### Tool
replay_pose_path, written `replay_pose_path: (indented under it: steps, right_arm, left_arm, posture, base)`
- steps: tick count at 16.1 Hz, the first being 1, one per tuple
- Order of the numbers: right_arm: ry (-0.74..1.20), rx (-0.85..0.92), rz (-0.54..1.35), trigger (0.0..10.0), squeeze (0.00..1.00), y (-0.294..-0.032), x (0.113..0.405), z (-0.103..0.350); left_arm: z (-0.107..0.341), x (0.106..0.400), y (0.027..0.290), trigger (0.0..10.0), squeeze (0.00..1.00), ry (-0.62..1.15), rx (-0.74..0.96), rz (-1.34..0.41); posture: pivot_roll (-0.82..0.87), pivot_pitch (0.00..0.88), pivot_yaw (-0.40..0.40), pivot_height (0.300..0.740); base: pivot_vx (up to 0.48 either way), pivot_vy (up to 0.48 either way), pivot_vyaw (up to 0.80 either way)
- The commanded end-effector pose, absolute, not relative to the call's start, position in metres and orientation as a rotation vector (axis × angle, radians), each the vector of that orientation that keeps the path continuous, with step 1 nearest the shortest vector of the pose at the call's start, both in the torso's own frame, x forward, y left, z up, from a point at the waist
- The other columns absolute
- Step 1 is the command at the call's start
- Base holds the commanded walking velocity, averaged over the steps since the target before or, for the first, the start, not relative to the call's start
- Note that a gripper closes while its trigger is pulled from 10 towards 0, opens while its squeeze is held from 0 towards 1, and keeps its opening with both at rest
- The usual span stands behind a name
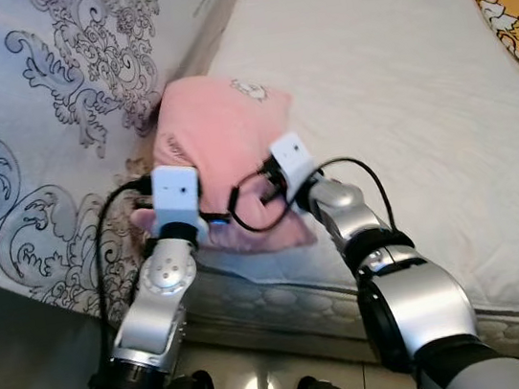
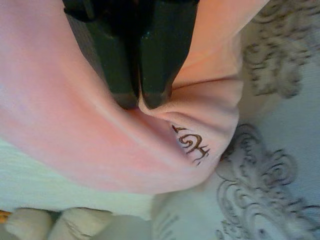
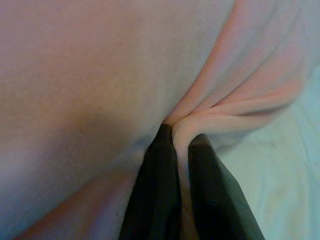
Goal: Clean up the room
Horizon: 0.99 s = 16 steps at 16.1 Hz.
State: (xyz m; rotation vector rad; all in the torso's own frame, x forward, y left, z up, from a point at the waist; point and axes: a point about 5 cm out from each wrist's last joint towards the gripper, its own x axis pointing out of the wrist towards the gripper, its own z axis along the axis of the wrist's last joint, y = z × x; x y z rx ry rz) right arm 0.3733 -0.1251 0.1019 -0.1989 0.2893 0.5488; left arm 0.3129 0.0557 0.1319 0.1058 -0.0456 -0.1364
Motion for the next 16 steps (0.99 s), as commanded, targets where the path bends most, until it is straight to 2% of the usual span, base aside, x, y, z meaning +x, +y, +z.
replay_pose_path:
  steps: [1,5,6,7,11,16]
  right_arm:
    - [0.314,-0.212,0.551,10.0,0.0,-0.128,0.37,0.096]
    - [0.309,-0.169,0.477,10.0,0.0,-0.142,0.371,0.097]
    - [0.295,-0.147,0.447,10.0,0.65,-0.145,0.373,0.099]
    - [0.274,-0.108,0.406,10.0,1.0,-0.148,0.376,0.104]
    - [0.191,-0.03,0.323,10.0,1.0,-0.151,0.382,0.118]
    - [0.111,-0.007,0.326,10.0,1.0,-0.143,0.384,0.126]
  left_arm:
    - [0.138,0.313,0.036,10.0,0.0,-0.046,0.101,-0.234]
    - [0.14,0.314,0.032,10.0,0.01,-0.022,0.05,-0.271]
    - [0.14,0.314,0.033,10.0,1.0,-0.021,0.044,-0.266]
    - [0.14,0.315,0.036,10.0,1.0,-0.026,0.044,-0.258]
    - [0.147,0.325,0.051,10.0,1.0,-0.051,0.054,-0.214]
    - [0.15,0.329,0.057,10.0,1.0,-0.076,0.082,-0.235]
  posture:
    - [0.17,0.163,-0.098,0.74]
    - [0.16,0.156,-0.086,0.74]
    - [0.16,0.154,-0.087,0.74]
    - [0.16,0.154,-0.088,0.74]
    - [0.15,0.152,-0.087,0.74]
    - [0.15,0.151,-0.087,0.74]
  base:
    - [0.0,0.0,0.0]
    - [0.0,0.0,0.0]
    - [0.0,0.0,0.0]
    - [0.0,0.0,0.0]
    - [0.0,0.0,0.0]
    - [0.0,0.0,0.0]
